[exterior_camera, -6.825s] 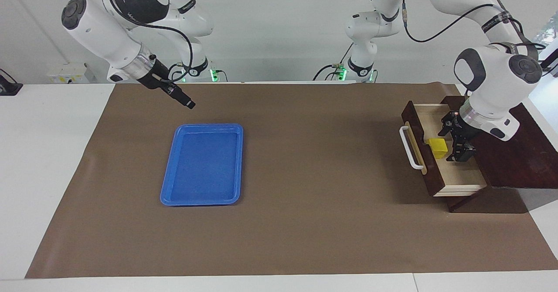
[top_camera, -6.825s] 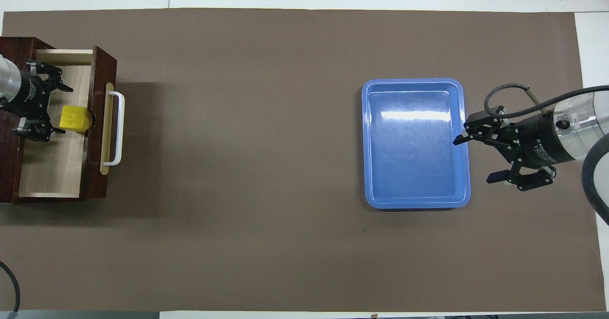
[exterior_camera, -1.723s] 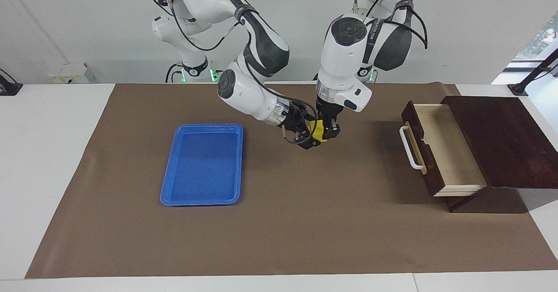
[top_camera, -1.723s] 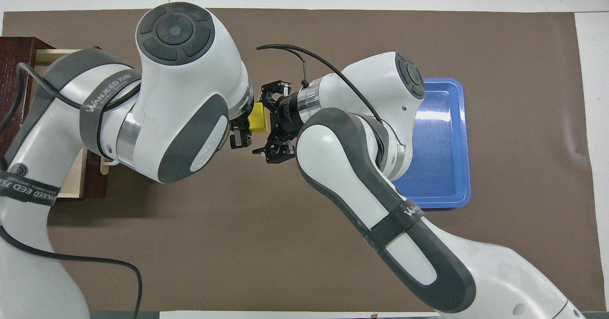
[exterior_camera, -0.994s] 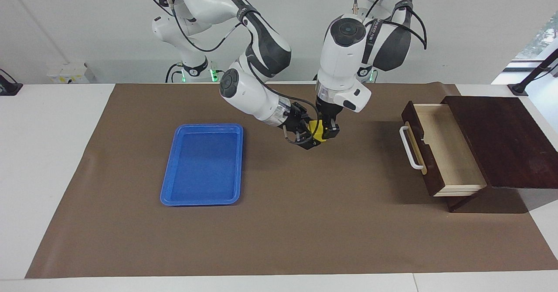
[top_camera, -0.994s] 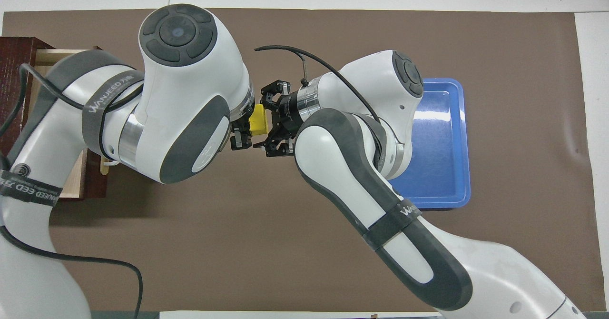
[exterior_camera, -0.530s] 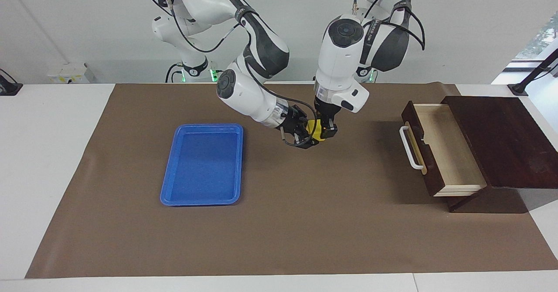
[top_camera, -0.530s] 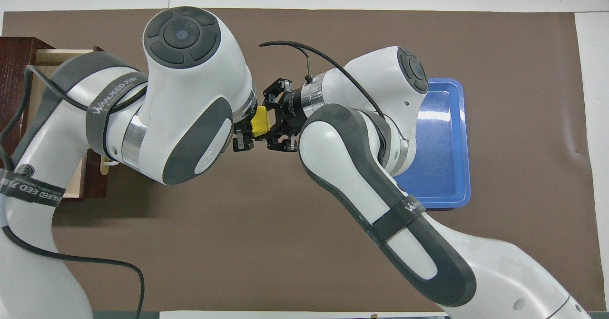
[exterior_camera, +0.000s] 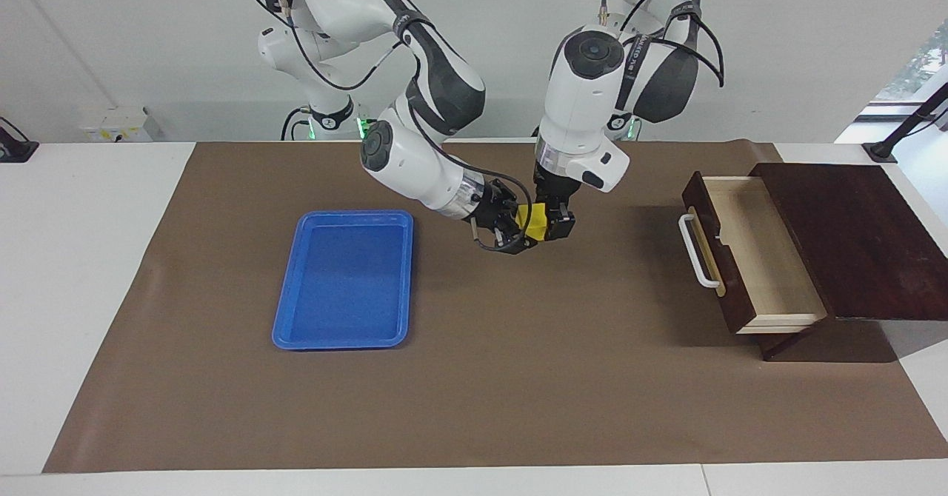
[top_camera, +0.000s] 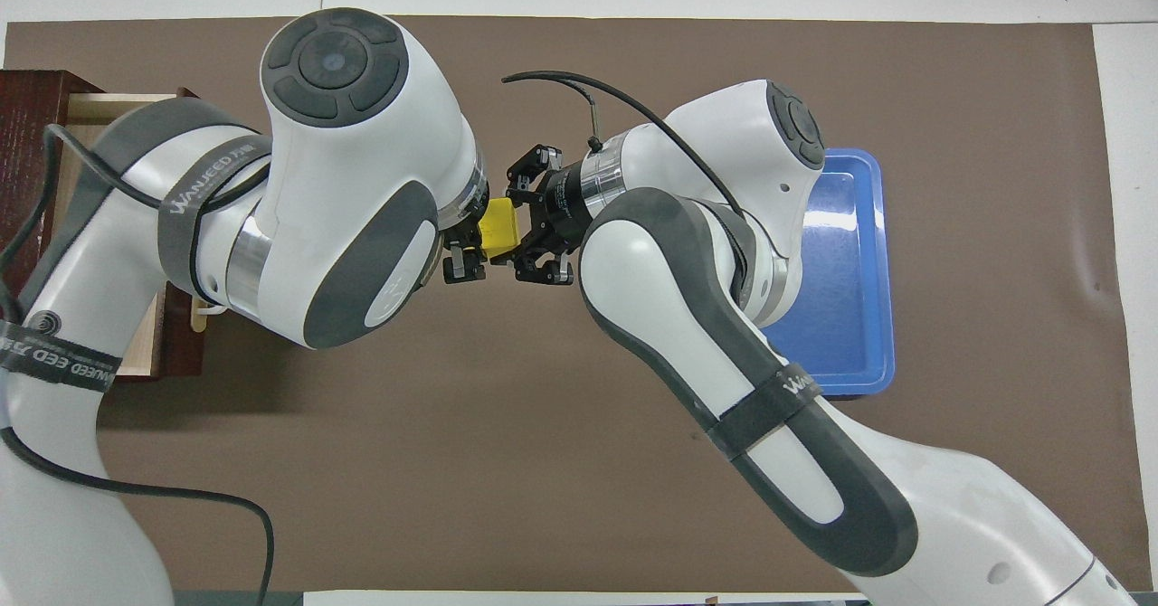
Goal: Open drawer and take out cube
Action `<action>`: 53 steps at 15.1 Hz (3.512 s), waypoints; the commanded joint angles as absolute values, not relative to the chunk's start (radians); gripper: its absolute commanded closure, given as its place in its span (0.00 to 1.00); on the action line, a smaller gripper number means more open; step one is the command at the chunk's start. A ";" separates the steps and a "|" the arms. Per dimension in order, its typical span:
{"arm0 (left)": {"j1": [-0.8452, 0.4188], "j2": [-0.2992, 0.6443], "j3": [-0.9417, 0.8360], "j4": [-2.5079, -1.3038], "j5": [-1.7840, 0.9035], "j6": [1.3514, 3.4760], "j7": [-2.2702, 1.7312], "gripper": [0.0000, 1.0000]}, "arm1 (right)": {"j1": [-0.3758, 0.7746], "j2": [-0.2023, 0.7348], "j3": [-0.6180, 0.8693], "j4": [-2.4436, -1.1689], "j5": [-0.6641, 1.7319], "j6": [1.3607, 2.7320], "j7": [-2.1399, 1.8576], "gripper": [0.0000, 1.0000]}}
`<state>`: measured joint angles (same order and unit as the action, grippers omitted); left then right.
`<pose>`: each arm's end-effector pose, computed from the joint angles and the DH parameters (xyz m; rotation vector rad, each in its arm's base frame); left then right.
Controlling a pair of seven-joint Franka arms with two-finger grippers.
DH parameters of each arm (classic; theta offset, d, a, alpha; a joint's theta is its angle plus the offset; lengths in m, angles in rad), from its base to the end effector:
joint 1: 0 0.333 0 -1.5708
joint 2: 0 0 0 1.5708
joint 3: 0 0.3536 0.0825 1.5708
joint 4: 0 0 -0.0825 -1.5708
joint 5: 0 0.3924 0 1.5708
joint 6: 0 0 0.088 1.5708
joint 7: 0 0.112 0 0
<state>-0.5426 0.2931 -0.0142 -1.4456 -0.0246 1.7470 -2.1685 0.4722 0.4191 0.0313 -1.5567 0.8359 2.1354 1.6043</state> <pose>0.5689 -0.3553 0.5522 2.1602 2.2613 -0.0407 0.6183 0.3767 0.4620 -1.8430 1.7427 0.7691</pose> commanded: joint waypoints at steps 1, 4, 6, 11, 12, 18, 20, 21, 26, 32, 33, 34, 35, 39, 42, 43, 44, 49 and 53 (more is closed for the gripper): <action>-0.534 0.272 -0.003 -1.474 -0.034 1.752 -2.112 0.00 | 0.454 0.430 0.035 -1.529 0.825 2.096 1.620 1.00; -0.493 0.230 0.002 -1.567 -0.011 1.758 -1.978 0.00 | 0.364 0.419 0.031 -1.529 0.821 2.039 1.605 1.00; -0.447 0.192 -0.002 -1.652 0.058 1.773 -1.887 0.00 | 0.290 0.417 0.028 -1.531 0.815 1.988 1.547 1.00; -0.307 0.118 0.002 -1.864 0.172 1.946 -1.639 0.00 | 0.102 0.417 0.028 -1.575 0.807 1.933 1.332 1.00; -0.273 0.118 0.002 -1.867 0.173 1.957 -1.588 0.00 | 0.088 0.420 0.026 -1.594 0.807 1.936 1.292 1.00; -0.132 0.121 0.002 -1.864 0.261 1.963 -1.405 0.00 | 0.026 0.483 0.026 -1.673 0.808 1.999 1.083 1.00; -0.101 0.124 0.002 -1.862 0.285 1.982 -1.384 0.00 | 0.035 0.488 0.026 -1.725 0.807 2.066 1.066 1.00; -0.080 0.127 0.002 -1.858 0.287 1.988 -1.379 0.00 | 0.037 0.488 0.026 -1.750 0.807 2.081 1.036 1.00; 0.007 0.130 -0.002 -1.838 0.347 1.993 -1.324 0.00 | 0.048 0.494 0.028 -1.822 0.810 2.164 0.988 1.00; 0.098 0.121 -0.002 -1.838 0.345 1.996 -1.197 0.00 | 0.070 0.485 0.028 -1.873 0.815 2.221 0.966 1.00; 0.103 0.120 -0.002 -1.836 0.339 1.996 -1.175 0.00 | 0.072 0.485 0.028 -1.878 0.815 2.229 0.966 1.00; 0.101 0.120 -0.008 -1.826 0.328 1.984 -1.151 0.00 | 0.071 0.483 0.028 -1.878 0.815 2.227 0.968 1.00; 0.091 0.117 -0.011 -1.816 0.295 1.973 -1.128 0.00 | 0.069 0.483 0.028 -1.876 0.815 2.218 0.969 1.00; 0.025 0.071 -0.020 -1.709 0.093 1.795 -0.976 0.00 | 0.066 0.483 0.028 -1.868 0.816 2.210 0.977 0.37; -0.021 -0.017 -0.018 -1.710 0.000 1.700 -0.687 0.00 | 0.063 0.483 0.028 -1.850 0.818 2.183 0.999 0.21; -0.029 -0.032 -0.018 -1.709 -0.002 1.671 -0.576 0.00 | 0.058 0.483 0.028 -1.844 0.818 2.171 1.008 0.21; -0.031 -0.046 -0.018 -1.704 -0.003 1.642 -0.467 0.00 | 0.060 0.482 0.028 -1.838 0.818 2.163 1.017 0.20; -0.003 -0.080 -0.003 -1.709 -0.003 1.569 -0.118 0.00 | 0.057 0.466 0.025 -1.773 0.807 2.076 1.107 0.12; -0.026 -0.081 -0.018 -1.707 -0.003 1.552 -0.126 0.00 | 0.054 0.372 -0.012 -1.712 0.756 1.947 1.178 0.00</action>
